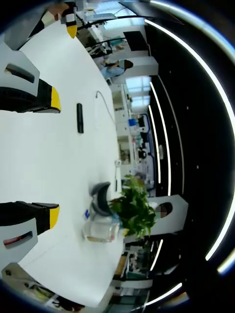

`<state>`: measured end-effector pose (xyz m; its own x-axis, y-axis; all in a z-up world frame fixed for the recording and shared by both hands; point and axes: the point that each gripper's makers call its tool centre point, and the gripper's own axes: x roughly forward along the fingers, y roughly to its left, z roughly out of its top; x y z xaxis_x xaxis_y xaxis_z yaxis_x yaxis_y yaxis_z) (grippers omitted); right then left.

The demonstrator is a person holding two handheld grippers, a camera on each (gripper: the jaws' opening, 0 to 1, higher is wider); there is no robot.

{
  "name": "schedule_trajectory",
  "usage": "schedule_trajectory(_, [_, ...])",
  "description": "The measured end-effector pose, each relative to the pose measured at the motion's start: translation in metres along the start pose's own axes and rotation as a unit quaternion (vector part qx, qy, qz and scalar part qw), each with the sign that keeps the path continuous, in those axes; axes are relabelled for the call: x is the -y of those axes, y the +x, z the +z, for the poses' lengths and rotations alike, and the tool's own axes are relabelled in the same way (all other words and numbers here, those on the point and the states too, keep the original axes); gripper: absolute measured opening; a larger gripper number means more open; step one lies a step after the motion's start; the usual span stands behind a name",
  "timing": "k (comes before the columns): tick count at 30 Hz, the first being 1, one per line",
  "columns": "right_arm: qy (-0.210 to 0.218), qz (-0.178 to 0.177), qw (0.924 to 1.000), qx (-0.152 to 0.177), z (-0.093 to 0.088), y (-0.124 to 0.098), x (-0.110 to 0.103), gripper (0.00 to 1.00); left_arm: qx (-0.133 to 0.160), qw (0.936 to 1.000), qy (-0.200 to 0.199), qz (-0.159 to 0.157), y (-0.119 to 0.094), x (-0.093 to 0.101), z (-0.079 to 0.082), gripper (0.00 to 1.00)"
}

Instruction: Press the specified remote control buttons in sequence, fully releasing each button before pressing the next.

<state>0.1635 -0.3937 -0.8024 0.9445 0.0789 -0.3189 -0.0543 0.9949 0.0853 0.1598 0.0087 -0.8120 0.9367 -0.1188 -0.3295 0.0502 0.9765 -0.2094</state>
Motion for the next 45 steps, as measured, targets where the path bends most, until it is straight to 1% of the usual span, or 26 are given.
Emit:
schedule_trajectory(14, [-0.005,0.001,1.0000,-0.003,-0.0009,-0.0001,-0.0014,0.73,-0.005,1.0000,0.002,-0.006,0.0007,0.0024,-0.0016,0.96])
schedule_trajectory(26, [-0.006,0.001,1.0000,-0.005,-0.0012,0.0001,-0.0010,0.73,-0.006,1.0000,0.001,-0.004,0.0010,0.0010,-0.0021,0.96])
schedule_trajectory(38, [0.000,-0.001,1.0000,0.004,0.0017,-0.0012,-0.0005,0.73,-0.012,0.9999,0.002,-0.003,0.0019,0.0001,-0.0039,0.96])
schedule_trajectory(45, [-0.009,0.003,0.9999,0.007,0.0031,-0.0010,-0.0033,0.74,-0.014,0.9999,0.002,0.000,0.0025,-0.0019,-0.0049,0.96])
